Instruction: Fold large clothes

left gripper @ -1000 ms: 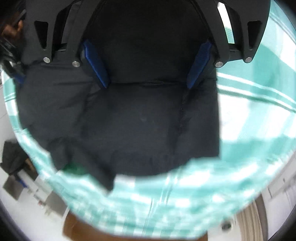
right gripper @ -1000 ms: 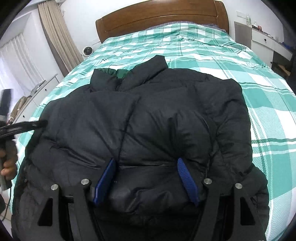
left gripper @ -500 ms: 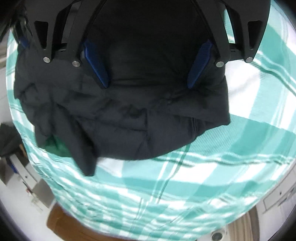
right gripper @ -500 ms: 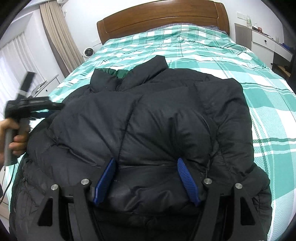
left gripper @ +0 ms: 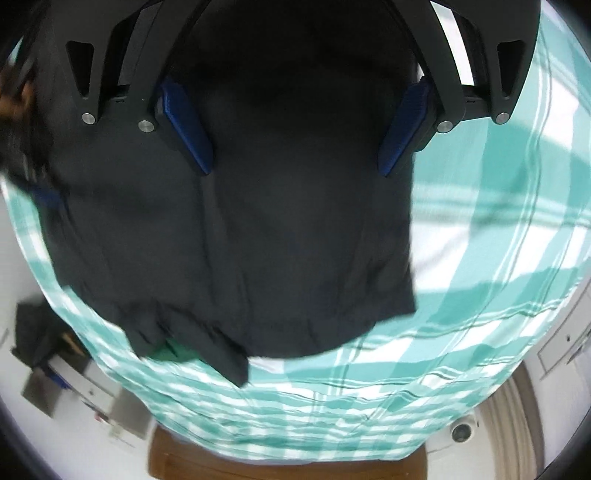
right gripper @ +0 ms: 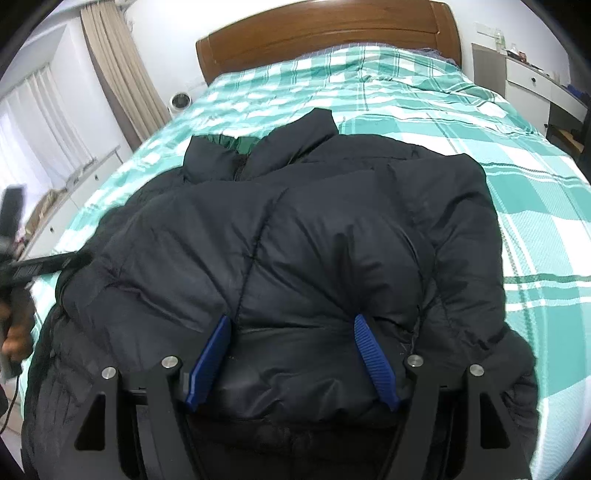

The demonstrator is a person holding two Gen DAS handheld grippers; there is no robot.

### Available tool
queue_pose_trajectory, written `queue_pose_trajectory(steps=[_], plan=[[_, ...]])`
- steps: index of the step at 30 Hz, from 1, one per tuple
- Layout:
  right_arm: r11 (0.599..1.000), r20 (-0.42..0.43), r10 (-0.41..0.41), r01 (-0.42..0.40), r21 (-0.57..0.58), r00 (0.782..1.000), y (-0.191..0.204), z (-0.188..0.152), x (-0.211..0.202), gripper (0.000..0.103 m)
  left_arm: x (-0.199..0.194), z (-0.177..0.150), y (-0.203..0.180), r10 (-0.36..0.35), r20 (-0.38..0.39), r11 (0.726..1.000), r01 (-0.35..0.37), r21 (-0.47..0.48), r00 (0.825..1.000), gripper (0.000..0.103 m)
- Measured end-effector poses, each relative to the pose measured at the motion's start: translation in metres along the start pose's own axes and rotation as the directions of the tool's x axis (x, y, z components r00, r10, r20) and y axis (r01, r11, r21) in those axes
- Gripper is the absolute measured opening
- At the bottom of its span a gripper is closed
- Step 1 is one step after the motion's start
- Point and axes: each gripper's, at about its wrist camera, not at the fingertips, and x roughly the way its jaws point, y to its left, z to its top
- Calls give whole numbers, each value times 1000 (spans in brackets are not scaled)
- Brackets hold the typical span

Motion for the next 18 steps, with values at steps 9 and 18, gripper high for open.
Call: queue_pose_trajectory(steps=[9, 18], plan=[[999, -10, -36, 36, 20, 999, 5, -51, -87, 80, -99, -115, 13, -23, 84, 1000, 24, -7, 996, 92], [978, 57, -116, 104, 179, 992, -37, -141, -175, 81, -138, -182, 34, 69, 94, 996, -63, -63, 993, 95]])
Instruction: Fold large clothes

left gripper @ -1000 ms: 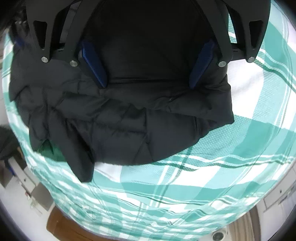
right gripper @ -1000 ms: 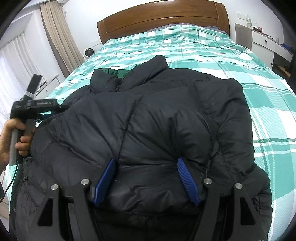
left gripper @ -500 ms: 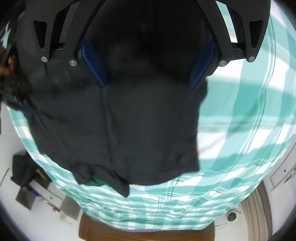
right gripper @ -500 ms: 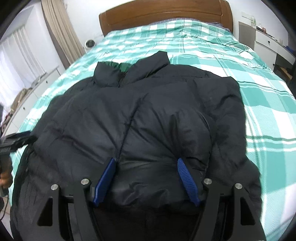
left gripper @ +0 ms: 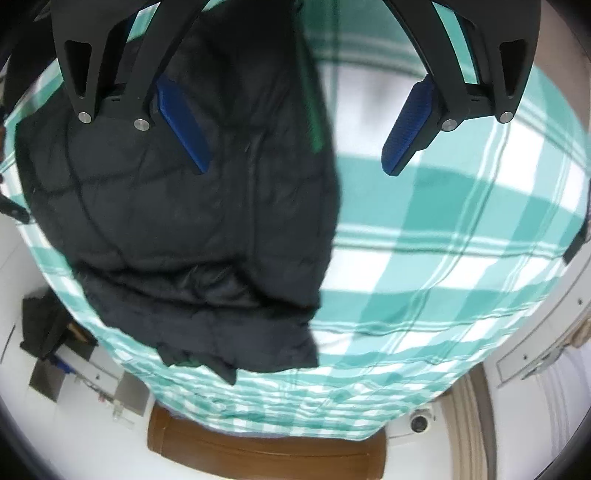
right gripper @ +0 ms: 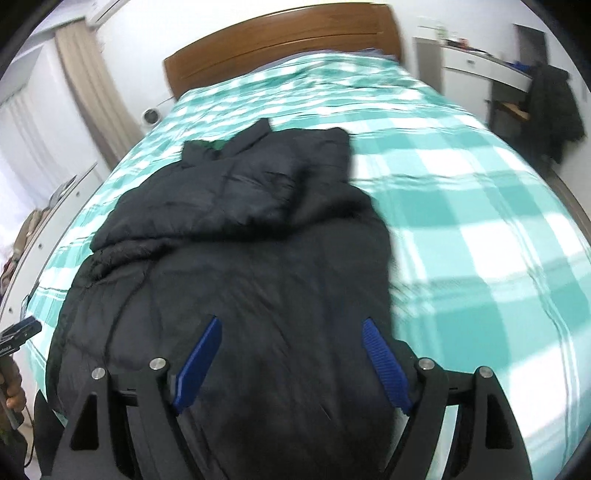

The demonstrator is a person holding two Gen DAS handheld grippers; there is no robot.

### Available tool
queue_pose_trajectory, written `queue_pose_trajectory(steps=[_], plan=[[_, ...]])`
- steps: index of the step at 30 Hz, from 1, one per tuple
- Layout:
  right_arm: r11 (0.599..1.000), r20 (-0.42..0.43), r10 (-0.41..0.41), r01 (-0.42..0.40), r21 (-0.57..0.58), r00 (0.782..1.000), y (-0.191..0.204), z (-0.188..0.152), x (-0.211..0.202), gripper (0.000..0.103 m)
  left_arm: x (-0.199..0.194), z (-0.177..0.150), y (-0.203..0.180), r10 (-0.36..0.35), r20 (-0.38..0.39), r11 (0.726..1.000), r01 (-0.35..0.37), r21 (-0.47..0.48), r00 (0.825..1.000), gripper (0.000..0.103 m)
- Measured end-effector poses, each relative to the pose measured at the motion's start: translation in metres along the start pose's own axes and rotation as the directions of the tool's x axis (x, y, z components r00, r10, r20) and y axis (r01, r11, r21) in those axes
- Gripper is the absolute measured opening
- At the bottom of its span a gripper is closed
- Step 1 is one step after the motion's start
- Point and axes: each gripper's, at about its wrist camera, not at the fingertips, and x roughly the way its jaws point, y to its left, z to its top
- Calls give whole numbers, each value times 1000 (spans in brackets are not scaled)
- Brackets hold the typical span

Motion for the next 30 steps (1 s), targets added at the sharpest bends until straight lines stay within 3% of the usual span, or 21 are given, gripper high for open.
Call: queue_pose_trajectory(steps=[5, 8, 11, 17, 23, 28, 30], plan=[[991, 4, -17, 16, 130, 1000, -37, -35, -26, 81, -8, -19, 6, -3, -20, 1000, 3, -21, 1000, 95], [989, -8, -35, 35, 143, 999, -47, -45, -32, 81, -9, -28, 14, -11, -32, 999, 9, -49, 999, 95], [989, -10, -40, 41, 143, 999, -50, -48, -41, 81, -10, -36, 30, -72, -43, 990, 67, -123, 996, 95], [994, -19, 21, -19, 106, 1000, -51, -51, -51, 81, 3, -49, 49, -224, -80, 951, 200, -234, 971, 95], [988, -134, 153, -148, 49, 979, -49, -67, -41, 81, 27, -62, 10, -338, -154, 934, 312, -173, 928, 95], [983, -170, 186, -183, 36, 968, -52, -80, -31, 81, 37, -69, -13, -287, -173, 956, 271, -111, 942, 98], [973, -200, 228, -219, 69, 953, -54, -86, -20, 81, 37, -70, -16, -289, -175, 956, 273, -112, 941, 98]])
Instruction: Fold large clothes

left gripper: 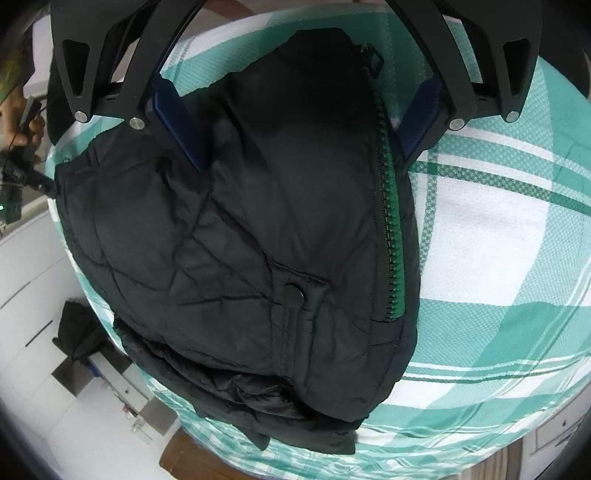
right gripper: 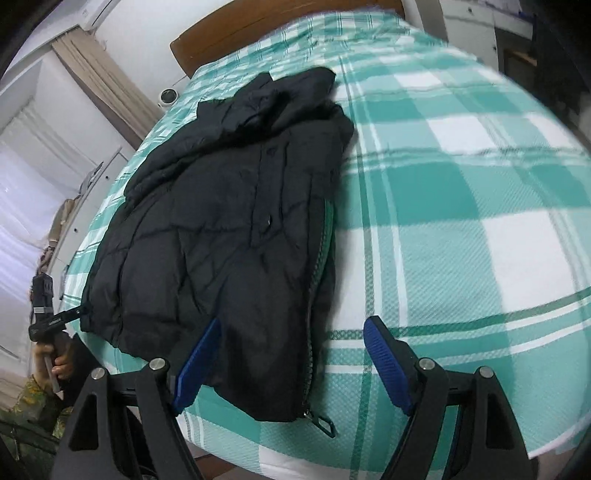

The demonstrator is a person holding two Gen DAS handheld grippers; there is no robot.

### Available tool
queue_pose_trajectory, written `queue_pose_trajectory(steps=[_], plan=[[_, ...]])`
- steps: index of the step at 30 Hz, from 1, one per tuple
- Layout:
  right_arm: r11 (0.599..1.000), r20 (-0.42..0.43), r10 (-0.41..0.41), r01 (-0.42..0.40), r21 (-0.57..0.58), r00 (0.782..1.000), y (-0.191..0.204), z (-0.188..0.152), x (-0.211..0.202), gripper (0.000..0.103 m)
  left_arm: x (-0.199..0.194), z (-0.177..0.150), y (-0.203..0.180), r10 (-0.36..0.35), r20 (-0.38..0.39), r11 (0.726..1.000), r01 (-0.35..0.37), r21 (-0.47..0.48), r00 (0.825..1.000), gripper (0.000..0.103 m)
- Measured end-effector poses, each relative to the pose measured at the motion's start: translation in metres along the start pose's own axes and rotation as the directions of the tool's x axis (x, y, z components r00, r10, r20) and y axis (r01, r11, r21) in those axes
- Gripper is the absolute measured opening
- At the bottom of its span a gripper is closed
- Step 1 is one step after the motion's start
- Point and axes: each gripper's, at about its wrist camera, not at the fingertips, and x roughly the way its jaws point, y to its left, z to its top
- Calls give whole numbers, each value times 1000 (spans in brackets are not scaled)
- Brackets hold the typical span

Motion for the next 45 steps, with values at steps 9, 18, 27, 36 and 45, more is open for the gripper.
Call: queue_pose_trajectory(steps=[9, 18, 27, 36, 45], plan=[[996, -43, 86, -87, -30, 995, 16, -4, 19, 68, 0, -3, -2, 13, -11, 1000, -13, -8, 1000, 77], [995, -34, 56, -59, -84, 998, 32, 5, 9, 25, -25, -2, 13, -51, 8, 994, 51, -94, 999, 19], [992, 13, 78, -76, -102, 997, 41, 11, -17, 23, -54, 3, 6, -71, 70, 994, 76, -76, 995, 14], [986, 3, 101, -99, -136, 995, 50, 14, -30, 22, -69, -1, 4, -67, 72, 996, 71, -51, 995, 14], [971, -60, 208, -214, -110, 976, 51, 6, -52, 19, -104, -17, 5, -68, 32, 998, 68, 1, 997, 13]])
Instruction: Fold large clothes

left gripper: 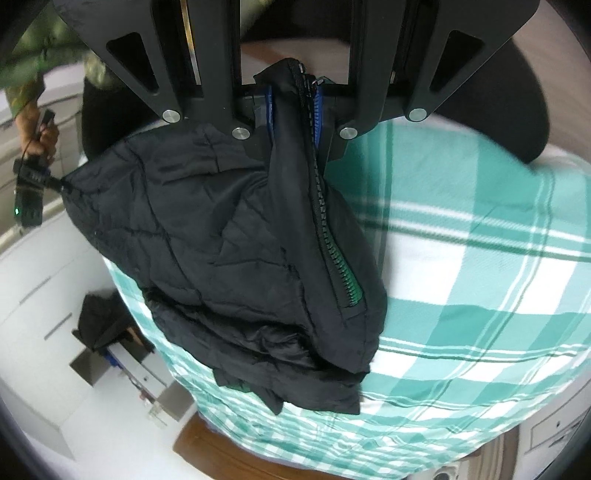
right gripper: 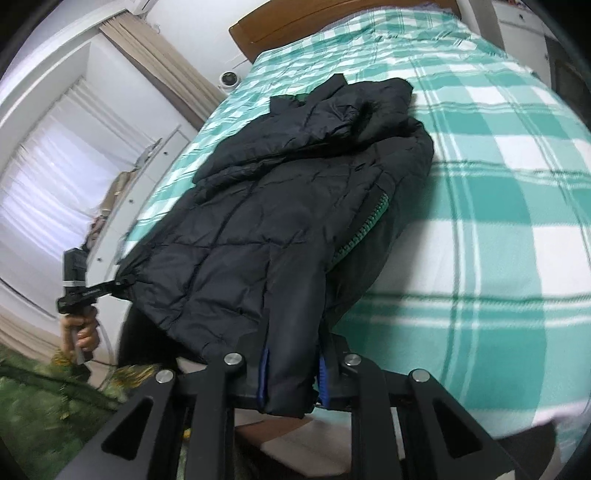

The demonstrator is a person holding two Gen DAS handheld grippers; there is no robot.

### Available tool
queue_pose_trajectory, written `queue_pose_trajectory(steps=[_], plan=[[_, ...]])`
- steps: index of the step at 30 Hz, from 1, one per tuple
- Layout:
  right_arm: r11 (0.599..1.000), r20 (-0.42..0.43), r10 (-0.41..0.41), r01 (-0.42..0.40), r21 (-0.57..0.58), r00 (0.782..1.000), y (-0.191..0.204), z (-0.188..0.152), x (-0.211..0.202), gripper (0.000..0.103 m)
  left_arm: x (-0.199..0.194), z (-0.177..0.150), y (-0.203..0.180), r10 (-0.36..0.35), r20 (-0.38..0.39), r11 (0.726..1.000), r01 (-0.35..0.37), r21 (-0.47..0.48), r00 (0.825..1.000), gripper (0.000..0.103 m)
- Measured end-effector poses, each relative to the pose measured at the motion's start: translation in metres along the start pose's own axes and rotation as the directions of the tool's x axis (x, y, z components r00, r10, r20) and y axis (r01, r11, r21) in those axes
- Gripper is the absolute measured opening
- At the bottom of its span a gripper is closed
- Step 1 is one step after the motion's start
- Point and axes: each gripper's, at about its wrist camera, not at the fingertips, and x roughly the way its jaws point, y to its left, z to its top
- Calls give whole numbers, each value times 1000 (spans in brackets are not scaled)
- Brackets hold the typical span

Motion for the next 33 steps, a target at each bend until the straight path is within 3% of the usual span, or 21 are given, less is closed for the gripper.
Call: queue_pose_trajectory(steps=[3, 6, 10, 13, 16, 18, 21, 23, 25, 26, 27, 28, 29, 30, 31, 33], plan=[[992, 17, 116, -116, 38, 993, 8, -3, -22, 18, -30, 0, -1, -56, 18, 998, 56, -17, 998, 13], [961, 111, 265, -272, 48, 958, 21, 12, -56, 18, -74, 19, -8, -129, 108, 991, 130, -9, 986, 13], [945, 214, 320, -327, -6, 923, 21, 68, -70, 17, -90, 75, -13, -194, 198, 980, 198, 0, 961, 13], [951, 251, 305, -309, -21, 919, 1, 128, -50, 17, -61, 138, -10, -205, 218, 975, 218, -36, 954, 13], [953, 271, 282, -302, 35, 920, -33, 187, -8, 17, -15, 196, -10, -151, 199, 985, 164, -49, 968, 14], [935, 265, 283, -326, 137, 922, -62, 215, 29, 17, 22, 230, -5, -101, 166, 991, 113, -66, 981, 16], [923, 247, 213, -277, 266, 945, -98, 229, 80, 18, 87, 265, 13, -70, 64, 986, 79, -145, 995, 26], [891, 231, 194, -270, 365, 953, -120, 233, 106, 20, 111, 267, 24, -79, -4, 980, 77, -182, 997, 31], [844, 246, 213, -305, 440, 945, -134, 228, 122, 31, 114, 259, 31, -104, -41, 972, 92, -215, 994, 38], [815, 278, 239, -348, 464, 930, -139, 225, 124, 37, 109, 256, 32, -127, -42, 969, 115, -219, 991, 42], [797, 302, 260, -381, 469, 917, -139, 223, 123, 56, 102, 257, 33, -168, -37, 964, 156, -214, 985, 53], [781, 333, 293, -425, 458, 896, -139, 226, 120, 83, 96, 257, 33, -191, -33, 961, 180, -210, 981, 62], [784, 343, 302, -437, 441, 889, -137, 228, 115, 94, 88, 258, 34, -228, -26, 954, 218, -205, 973, 67], [794, 345, 295, -430, 430, 891, -133, 229, 110, 103, 78, 257, 35, -253, -20, 949, 244, -199, 967, 80], [810, 350, 282, -417, 412, 893, -129, 233, 104, 103, 67, 255, 34, -256, -3, 950, 251, -185, 967, 95], [860, 332, 260, -374, 347, 907, -118, 244, 93, 103, 47, 256, 35, -223, 51, 965, 228, -133, 974, 101]])
